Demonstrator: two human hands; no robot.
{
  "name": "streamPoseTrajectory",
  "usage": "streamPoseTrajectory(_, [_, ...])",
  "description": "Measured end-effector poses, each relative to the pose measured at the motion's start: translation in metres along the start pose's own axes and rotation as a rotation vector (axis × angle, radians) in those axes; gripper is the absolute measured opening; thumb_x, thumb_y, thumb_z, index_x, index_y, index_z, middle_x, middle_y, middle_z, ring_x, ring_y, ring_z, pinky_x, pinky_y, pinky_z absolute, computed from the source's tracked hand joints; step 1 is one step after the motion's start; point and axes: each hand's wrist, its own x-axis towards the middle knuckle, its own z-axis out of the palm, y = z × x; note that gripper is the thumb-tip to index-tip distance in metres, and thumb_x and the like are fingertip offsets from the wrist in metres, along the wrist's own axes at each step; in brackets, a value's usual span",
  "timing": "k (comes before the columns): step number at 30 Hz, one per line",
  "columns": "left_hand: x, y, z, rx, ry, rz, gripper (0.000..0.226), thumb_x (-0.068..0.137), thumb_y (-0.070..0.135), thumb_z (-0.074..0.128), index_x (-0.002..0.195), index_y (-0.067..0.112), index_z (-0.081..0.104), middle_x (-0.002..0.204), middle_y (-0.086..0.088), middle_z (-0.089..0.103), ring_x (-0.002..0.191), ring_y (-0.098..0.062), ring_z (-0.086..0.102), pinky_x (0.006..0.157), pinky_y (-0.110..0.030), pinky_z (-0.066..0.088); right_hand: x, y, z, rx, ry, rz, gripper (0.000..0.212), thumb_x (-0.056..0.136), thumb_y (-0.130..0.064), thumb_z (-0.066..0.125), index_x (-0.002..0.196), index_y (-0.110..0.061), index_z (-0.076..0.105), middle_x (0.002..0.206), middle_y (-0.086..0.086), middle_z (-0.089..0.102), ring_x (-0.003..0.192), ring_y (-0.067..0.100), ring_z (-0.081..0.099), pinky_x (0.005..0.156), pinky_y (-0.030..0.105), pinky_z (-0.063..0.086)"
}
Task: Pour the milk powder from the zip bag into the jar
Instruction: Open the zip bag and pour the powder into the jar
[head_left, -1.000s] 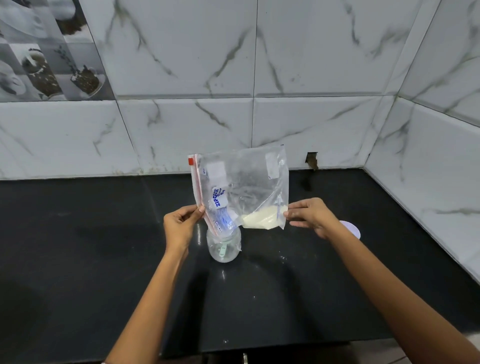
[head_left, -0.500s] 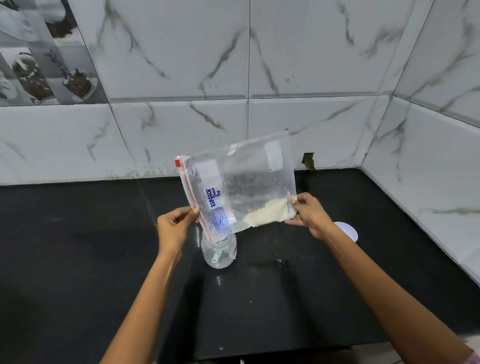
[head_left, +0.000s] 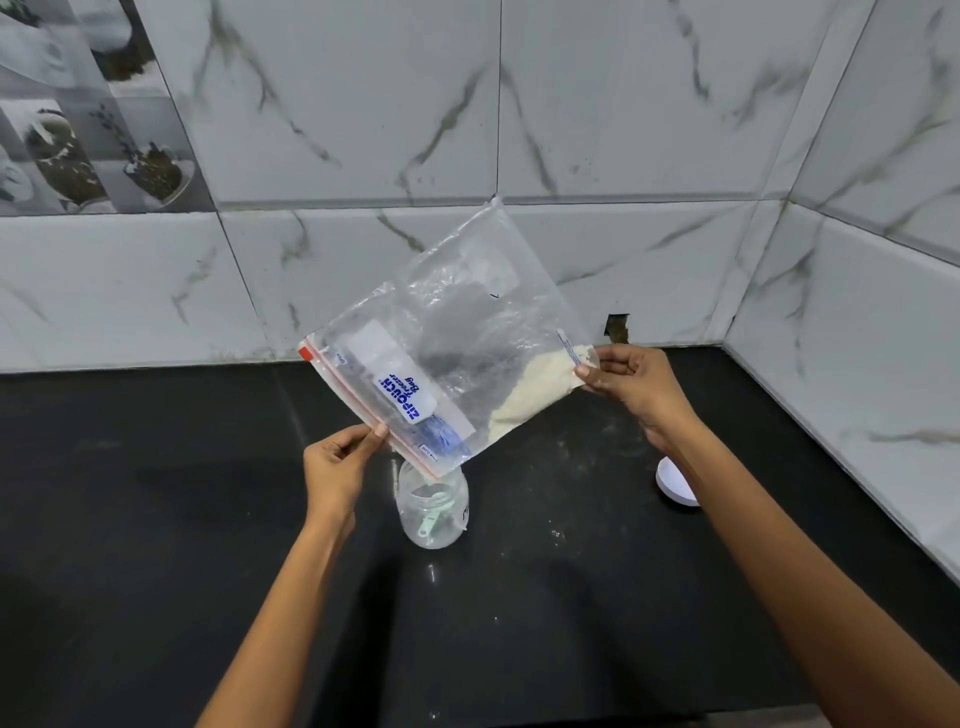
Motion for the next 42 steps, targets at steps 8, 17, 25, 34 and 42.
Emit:
streamPoseTrajectory(8, [-0.007, -0.003, -0.008, -0.032, -0.022, -0.009, 0.007, 0.082, 0.012, 0.072, 0.086, 0.015, 0.077, 0.084, -0.003, 0.078, 0.086, -0.012, 0.072, 0.078, -0.017, 0.055, 0.001, -0.018, -0.001, -0.073, -0.073, -0.055, 0.024, 0.072, 0.0, 0.077, 0.091, -0.013, 0.07, 0.089, 0.001, 0.073, 0.078, 0.004, 0.07, 0.069, 0.01, 0.052])
streamPoseTrajectory(17, [-0.014, -0.009, -0.01, -0.083, -0.027, -0.042, 0.011, 0.083, 0.009, 0.071, 0.092, 0.008, 0.075, 0.086, -0.003, 0.078, 0.088, -0.011, 0.072, 0.077, -0.014, 0.054, -0.005, -0.02, 0.001, -0.028, -0.098, -0.093, 0.005, 0.082, -0.009, 0.071, 0.084, -0.013, 0.073, 0.08, -0.002, 0.076, 0.08, 0.011, 0.072, 0.07, 0.018, 0.057])
streamPoseTrajectory(25, [-0.017, -0.013, -0.008, -0.113, 0.013, -0.054, 0.016, 0.084, 0.008, 0.07, 0.099, 0.003, 0.073, 0.088, -0.003, 0.077, 0.089, -0.011, 0.072, 0.077, -0.013, 0.054, 0.0, -0.03, 0.0, -0.097, -0.12, -0.106, 0.007, 0.086, -0.01, 0.067, 0.089, -0.012, 0.073, 0.088, 0.005, 0.074, 0.085, 0.012, 0.07, 0.077, 0.021, 0.058])
streamPoseTrajectory(34, [-0.025, -0.009, -0.005, -0.094, 0.054, -0.098, 0.019, 0.084, 0.007, 0.07, 0.101, 0.0, 0.072, 0.093, -0.007, 0.075, 0.093, -0.016, 0.07, 0.091, -0.028, 0.051, -0.005, -0.034, 0.007, -0.188, -0.139, -0.142, 0.005, 0.086, -0.013, 0.067, 0.084, -0.017, 0.07, 0.082, 0.0, 0.071, 0.074, 0.004, 0.069, 0.066, 0.017, 0.057])
streamPoseTrajectory(42, [-0.031, -0.003, -0.005, -0.042, 0.103, -0.067, 0.025, 0.084, 0.005, 0.07, 0.106, -0.006, 0.069, 0.099, -0.015, 0.072, 0.094, -0.019, 0.069, 0.088, -0.025, 0.053, -0.009, -0.037, 0.021, -0.13, -0.133, -0.181, 0.004, 0.087, -0.01, 0.066, 0.089, -0.01, 0.068, 0.083, 0.003, 0.07, 0.079, 0.01, 0.068, 0.073, 0.023, 0.059])
